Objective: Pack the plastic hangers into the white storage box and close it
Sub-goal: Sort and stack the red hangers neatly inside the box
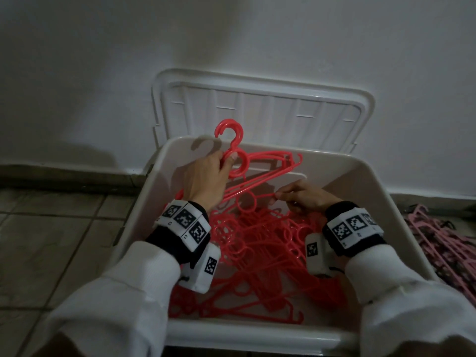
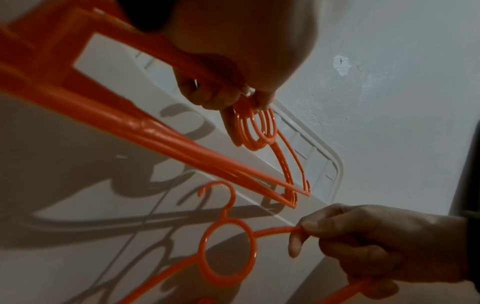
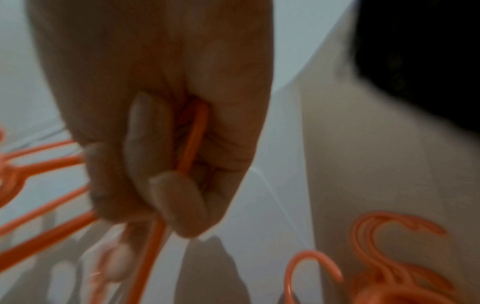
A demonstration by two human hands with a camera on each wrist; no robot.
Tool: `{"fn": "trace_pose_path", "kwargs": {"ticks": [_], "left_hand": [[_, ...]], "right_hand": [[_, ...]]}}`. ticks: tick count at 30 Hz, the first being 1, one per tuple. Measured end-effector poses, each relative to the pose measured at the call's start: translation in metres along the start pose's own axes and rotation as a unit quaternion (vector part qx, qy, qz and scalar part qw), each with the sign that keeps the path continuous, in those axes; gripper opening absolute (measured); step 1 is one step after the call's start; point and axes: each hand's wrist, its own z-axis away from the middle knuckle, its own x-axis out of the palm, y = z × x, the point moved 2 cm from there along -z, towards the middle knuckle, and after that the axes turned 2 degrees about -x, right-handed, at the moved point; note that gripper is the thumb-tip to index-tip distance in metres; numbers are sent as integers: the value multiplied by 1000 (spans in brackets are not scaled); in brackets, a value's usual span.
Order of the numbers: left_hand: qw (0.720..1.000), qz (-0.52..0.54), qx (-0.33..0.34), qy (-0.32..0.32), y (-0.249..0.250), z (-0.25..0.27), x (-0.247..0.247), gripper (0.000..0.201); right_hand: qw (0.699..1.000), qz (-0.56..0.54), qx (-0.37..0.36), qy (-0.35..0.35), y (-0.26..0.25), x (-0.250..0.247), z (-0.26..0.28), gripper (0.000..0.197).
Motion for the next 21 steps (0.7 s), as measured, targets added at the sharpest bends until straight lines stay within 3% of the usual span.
{"fn": "trace_pose_path", "kwargs": {"ticks": [5, 9, 13, 17, 21], "left_hand": [[1000, -9, 2, 3, -1, 0, 0, 45], [1000, -12, 5, 0, -2, 0, 1, 46], [1000, 5, 8, 5, -4, -2, 4, 46], [1000, -1, 13, 7, -3, -2, 4, 44], [1000, -10, 8, 6, -2, -1, 2, 43]], "right_hand": [[999, 6, 45, -29, 3, 7, -1, 26], [998, -25, 50, -7, -4, -3, 3, 25], [997, -67, 26, 4, -9, -7, 8, 15], [999, -14, -34, 37, -15, -13, 14, 16], [998, -18, -36, 52, -17, -19, 17, 21]]}}
